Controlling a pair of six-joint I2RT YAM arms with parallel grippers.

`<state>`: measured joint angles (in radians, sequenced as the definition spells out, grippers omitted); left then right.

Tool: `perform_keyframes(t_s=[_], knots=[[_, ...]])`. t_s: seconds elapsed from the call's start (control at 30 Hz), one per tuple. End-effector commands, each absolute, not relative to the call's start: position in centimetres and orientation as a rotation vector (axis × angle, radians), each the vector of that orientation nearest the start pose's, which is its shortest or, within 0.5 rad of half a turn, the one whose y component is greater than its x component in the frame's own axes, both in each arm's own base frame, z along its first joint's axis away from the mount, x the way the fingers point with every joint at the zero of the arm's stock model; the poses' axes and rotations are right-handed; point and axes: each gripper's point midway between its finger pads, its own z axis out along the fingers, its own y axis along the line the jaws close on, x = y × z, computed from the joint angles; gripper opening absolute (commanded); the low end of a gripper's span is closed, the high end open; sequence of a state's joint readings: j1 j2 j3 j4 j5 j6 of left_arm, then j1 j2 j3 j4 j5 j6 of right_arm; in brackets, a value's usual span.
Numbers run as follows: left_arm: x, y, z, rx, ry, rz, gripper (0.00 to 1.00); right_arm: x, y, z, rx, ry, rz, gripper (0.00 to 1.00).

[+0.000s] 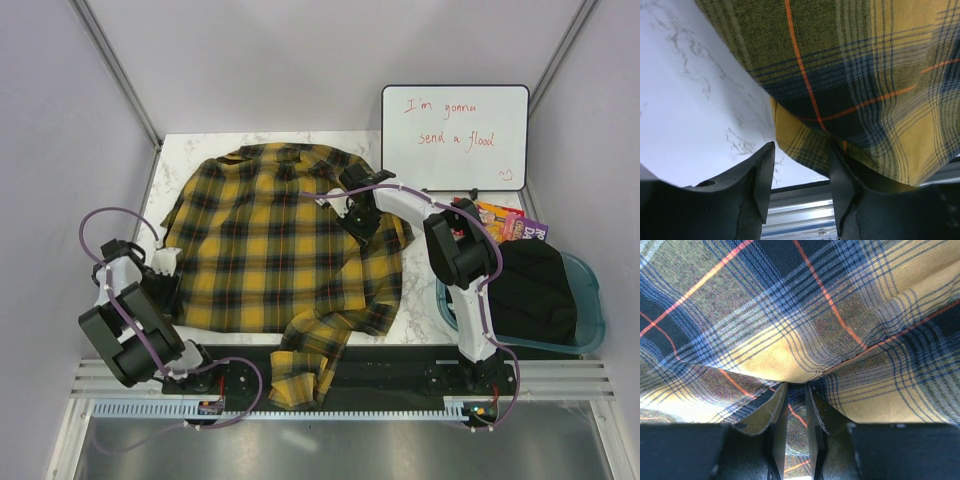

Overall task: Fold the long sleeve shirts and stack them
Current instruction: Flatten the shirt out

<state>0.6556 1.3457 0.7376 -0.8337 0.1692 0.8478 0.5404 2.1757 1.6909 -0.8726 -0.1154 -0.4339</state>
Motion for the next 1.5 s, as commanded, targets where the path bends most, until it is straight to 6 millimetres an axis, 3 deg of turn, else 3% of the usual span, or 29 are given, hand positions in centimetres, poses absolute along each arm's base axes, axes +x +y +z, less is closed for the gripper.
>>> perform_keyframes(t_s=[0.0, 0.07, 0.13, 0.2, 0.23, 0.27, 0.33, 0.37, 0.47, 0.53, 0.57, 0.63, 0.67, 0.73, 0.77, 0.8, 0.83, 0.87, 1.0, 1.13, 1.3, 1.4, 1.47], knots=[[18.2, 13.3, 2.5, 0.310, 2.858, -0.043, 0.51, 36.3, 20.9, 1.1, -1.392, 2.624, 0.143, 0.27], [18.6, 13.4, 2.0, 0.298, 2.863, -0.060, 0.48, 36.4, 20.9, 0.9, -1.395, 2.626, 0.140, 0.27], [18.7, 13.5, 1.7, 0.295, 2.873, -0.068, 0.33, 36.5, 20.6, 0.6, -1.395, 2.633, 0.128, 0.27], [19.0, 14.5, 2.8, 0.289, 2.865, 0.015, 0.14, 36.7, 20.2, 0.3, -1.390, 2.644, 0.120, 0.27], [19.1, 15.2, 3.7, 0.288, 2.855, 0.077, 0.08, 36.8, 20.0, 0.3, -1.383, 2.648, 0.113, 0.26], [18.8, 15.7, 6.0, 0.289, 2.833, 0.168, 0.03, 36.8, 19.7, 0.2, -1.380, 2.654, 0.106, 0.25], [19.0, 16.9, 10.0, 0.312, 2.768, 0.316, 0.02, 36.8, 19.2, 0.1, -1.370, 2.664, 0.102, 0.25], [18.0, 17.5, 12.5, 0.303, 2.743, 0.446, 0.02, 36.8, 18.9, 0.2, -1.367, 2.666, 0.092, 0.24], [15.4, 18.9, 15.3, 0.343, 2.730, 0.707, 0.02, 36.6, 18.3, 0.0, -1.369, 2.678, 0.079, 0.24], [13.2, 18.6, 12.8, 0.408, 2.816, 0.726, 0.02, 36.5, 18.1, -0.1, -1.380, 2.681, 0.076, 0.24], [12.1, 18.3, 10.8, 0.413, 2.852, 0.716, 0.08, 36.4, 18.1, -0.2, -1.388, 2.680, 0.076, 0.24], [11.0, 17.9, 8.7, 0.438, 2.911, 0.698, 0.24, 36.4, 18.1, -0.1, -1.398, 2.675, 0.080, 0.24], [10.0, 17.4, 7.2, 0.457, 2.962, 0.661, 0.39, 36.3, 18.1, 0.1, -1.403, 2.678, 0.091, 0.24], [9.7, 16.7, 6.4, 0.463, 2.993, 0.584, 0.48, 36.1, 18.3, 0.8, -1.412, 2.667, 0.104, 0.24], [10.6, 16.8, 7.5, 0.438, 2.952, 0.583, 0.57, 36.0, 18.3, 1.1, -1.414, 2.660, 0.109, 0.24], [11.1, 16.5, 8.3, 0.429, 2.924, 0.561, 0.60, 36.1, 18.5, 1.5, -1.413, 2.650, 0.120, 0.25], [12.3, 16.3, 9.2, 0.424, 2.874, 0.530, 0.61, 36.0, 18.6, 2.2, -1.409, 2.639, 0.131, 0.26], [13.8, 16.9, 11.3, 0.391, 2.813, 0.556, 0.61, 36.2, 18.9, 2.9, -1.404, 2.622, 0.139, 0.27], [17.7, 16.1, 14.3, 0.344, 2.710, 0.406, 0.61, 36.6, 19.8, 5.3, -1.373, 2.579, 0.188, 0.28], [22.7, 13.9, 13.2, 0.374, 2.672, 0.170, 0.55, 36.0, 20.4, 7.1, -1.341, 2.564, 0.232, 0.29], [28.8, 11.4, 11.7, 0.378, 2.631, 0.021, 0.48, 35.1, 20.3, 7.2, -1.289, 2.604, 0.250, 0.29], [31.6, 9.9, 9.1, 0.449, 2.662, 0.002, 0.46, 34.7, 20.6, 8.1, -1.251, 2.605, 0.281, 0.31], [32.7, 10.1, 7.0, 0.440, 2.690, 0.003, 0.44, 34.1, 20.6, 7.9, -1.246, 2.621, 0.296, 0.34]])
